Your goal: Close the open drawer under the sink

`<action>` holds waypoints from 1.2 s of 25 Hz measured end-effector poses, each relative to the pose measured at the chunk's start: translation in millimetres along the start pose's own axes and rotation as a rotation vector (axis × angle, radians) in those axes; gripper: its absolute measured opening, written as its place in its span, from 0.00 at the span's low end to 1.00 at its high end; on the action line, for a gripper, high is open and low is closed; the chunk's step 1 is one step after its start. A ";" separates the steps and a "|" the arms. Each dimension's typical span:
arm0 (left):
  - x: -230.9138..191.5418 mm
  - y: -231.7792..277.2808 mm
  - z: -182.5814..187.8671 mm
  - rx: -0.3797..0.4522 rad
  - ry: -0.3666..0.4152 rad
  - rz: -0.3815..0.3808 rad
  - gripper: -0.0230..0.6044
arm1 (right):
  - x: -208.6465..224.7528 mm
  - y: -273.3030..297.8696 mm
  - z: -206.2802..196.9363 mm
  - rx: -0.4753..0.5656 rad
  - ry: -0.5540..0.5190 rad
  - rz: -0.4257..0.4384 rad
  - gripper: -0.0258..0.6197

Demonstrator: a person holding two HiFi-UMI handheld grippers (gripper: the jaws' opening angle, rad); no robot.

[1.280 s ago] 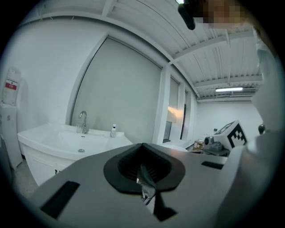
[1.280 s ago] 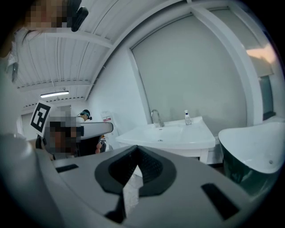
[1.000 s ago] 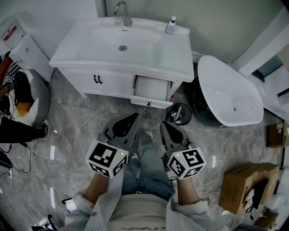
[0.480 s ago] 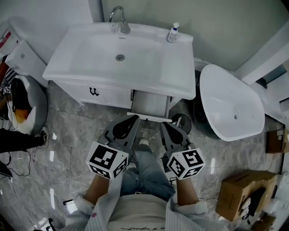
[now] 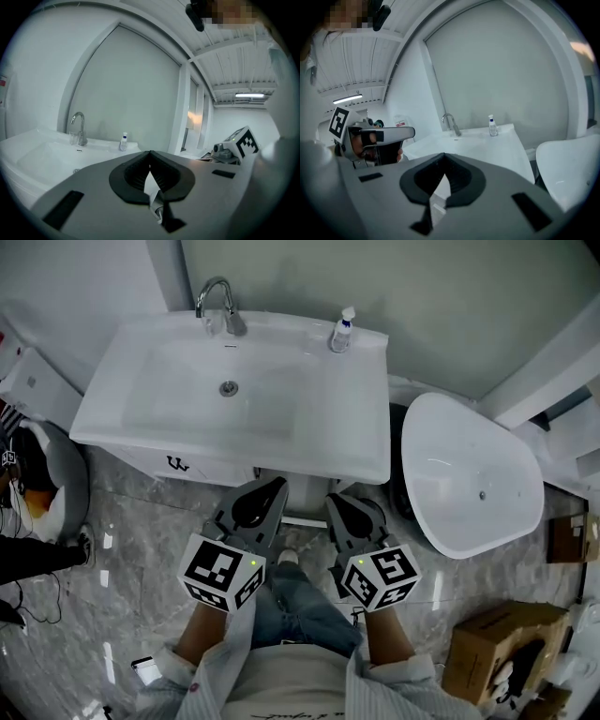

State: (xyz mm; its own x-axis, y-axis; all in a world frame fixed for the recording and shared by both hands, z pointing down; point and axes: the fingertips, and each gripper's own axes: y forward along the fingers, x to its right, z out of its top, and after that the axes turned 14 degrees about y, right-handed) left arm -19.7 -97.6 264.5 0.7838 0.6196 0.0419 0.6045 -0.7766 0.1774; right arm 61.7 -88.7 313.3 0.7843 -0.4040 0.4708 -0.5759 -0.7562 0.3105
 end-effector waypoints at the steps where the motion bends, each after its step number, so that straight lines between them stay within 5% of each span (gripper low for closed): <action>1: -1.9 4.9 1.2 0.001 0.000 0.001 0.06 | 2.7 3.7 2.8 -0.003 -0.001 0.002 0.05; 19: -22.9 33.3 -12.5 -0.043 -0.003 -0.068 0.06 | 16.5 34.5 -5.5 -0.024 0.062 -0.058 0.05; 30: -14.5 45.2 -69.1 -0.116 -0.023 -0.117 0.06 | 37.3 43.9 -56.0 -0.096 0.119 -0.115 0.05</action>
State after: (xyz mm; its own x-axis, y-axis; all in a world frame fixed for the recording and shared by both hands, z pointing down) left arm -13.6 -133.9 339.9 0.7129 0.7012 -0.0083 0.6723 -0.6801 0.2923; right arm 52.8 -108.2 390.8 0.8167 -0.2495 0.5203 -0.5078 -0.7391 0.4426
